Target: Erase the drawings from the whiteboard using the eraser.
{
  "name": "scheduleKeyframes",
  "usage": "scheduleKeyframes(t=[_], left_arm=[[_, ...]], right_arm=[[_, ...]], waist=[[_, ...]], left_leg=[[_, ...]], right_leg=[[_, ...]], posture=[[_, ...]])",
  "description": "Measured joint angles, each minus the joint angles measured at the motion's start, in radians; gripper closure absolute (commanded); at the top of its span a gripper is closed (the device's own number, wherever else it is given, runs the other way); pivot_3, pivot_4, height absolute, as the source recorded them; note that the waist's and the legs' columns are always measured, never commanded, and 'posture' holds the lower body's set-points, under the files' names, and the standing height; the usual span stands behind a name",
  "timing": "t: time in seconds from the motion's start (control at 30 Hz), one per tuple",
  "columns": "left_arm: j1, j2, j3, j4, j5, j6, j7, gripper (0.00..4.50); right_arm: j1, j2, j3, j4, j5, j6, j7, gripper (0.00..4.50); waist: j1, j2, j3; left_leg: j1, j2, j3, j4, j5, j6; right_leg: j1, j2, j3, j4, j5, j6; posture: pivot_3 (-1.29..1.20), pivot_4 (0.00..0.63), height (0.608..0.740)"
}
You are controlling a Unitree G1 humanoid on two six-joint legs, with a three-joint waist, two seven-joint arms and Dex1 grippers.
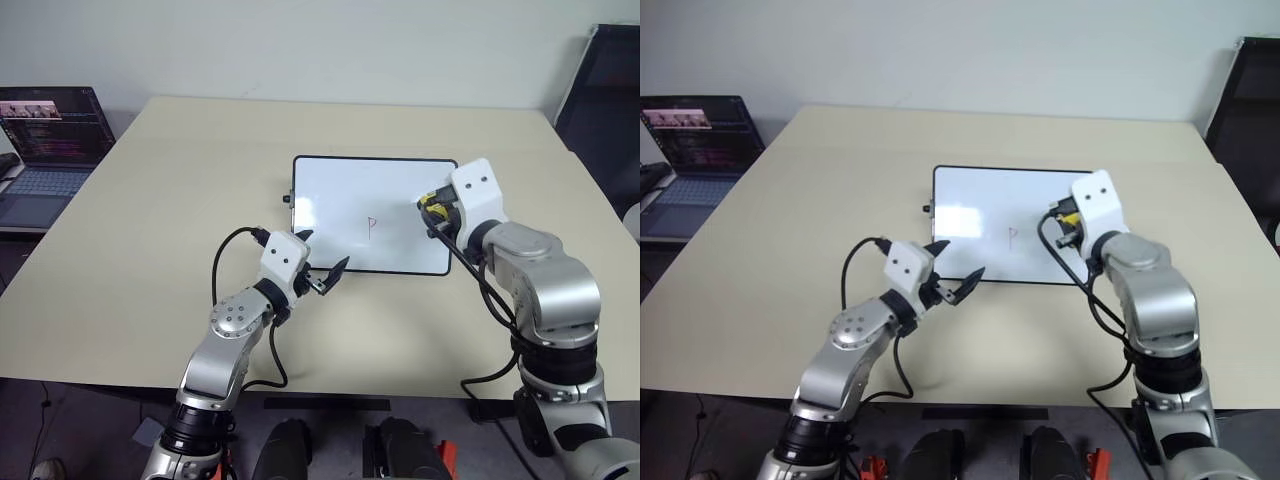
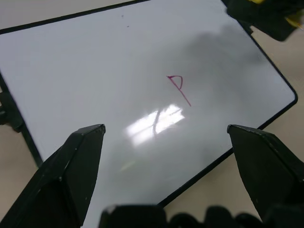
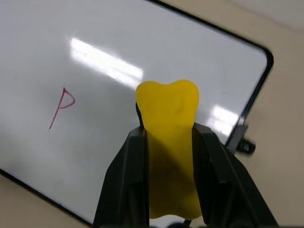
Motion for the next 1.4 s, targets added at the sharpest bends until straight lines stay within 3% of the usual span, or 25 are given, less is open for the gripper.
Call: scheduleKeyframes(t=[0.2, 0.7, 0.93, 1.4], left_arm=[[-0.011, 0.036, 0.002, 0.021, 0.000, -0.015, -0.024, 0.00], [0.043, 0.038, 0.037, 0.008, 0.003, -0.007, 0.027, 0.00], [0.037, 0.029, 0.037, -0.012, 0.003, 0.009, 0.048, 0.00], [0.017, 0.023, 0.047, -0.034, 0.003, 0.020, 0.077, 0.00]], right_arm=[[-0.129, 0.026, 0.073, 0.202, 0.028, -0.177, 0.051, 3.56], [-0.213, -0.004, 0.208, 0.491, -0.023, -0.371, 0.157, 3.56], [-0.222, 0.012, 0.226, 0.574, -0.061, -0.464, 0.158, 3.56], [-0.119, 0.043, 0.258, 0.602, -0.105, -0.591, 0.189, 3.56]], waist=[[0.004, 0.000, 0.000], [0.009, 0.000, 0.000], [0.007, 0.000, 0.000], [0.007, -0.001, -0.001]], left_leg=[[0.000, 0.000, -0.001, 0.000, 0.000, 0.000], [0.000, 0.000, -0.001, 0.000, 0.000, 0.000], [0.001, 0.000, 0.000, 0.001, 0.000, 0.000], [0.023, 0.002, 0.002, 0.000, 0.000, 0.000]], right_leg=[[0.000, 0.000, 0.000, 0.000, 0.000, 0.000], [0.000, -0.002, 0.000, 0.000, 0.000, 0.000], [0.001, -0.002, 0.000, 0.001, 0.000, 0.000], [0.021, -0.002, 0.002, 0.001, -0.001, 0.000]], posture=[[0.00, 0.150, 0.740], [0.00, 0.150, 0.740], [0.00, 0.150, 0.740], [0.00, 0.150, 0.740]])
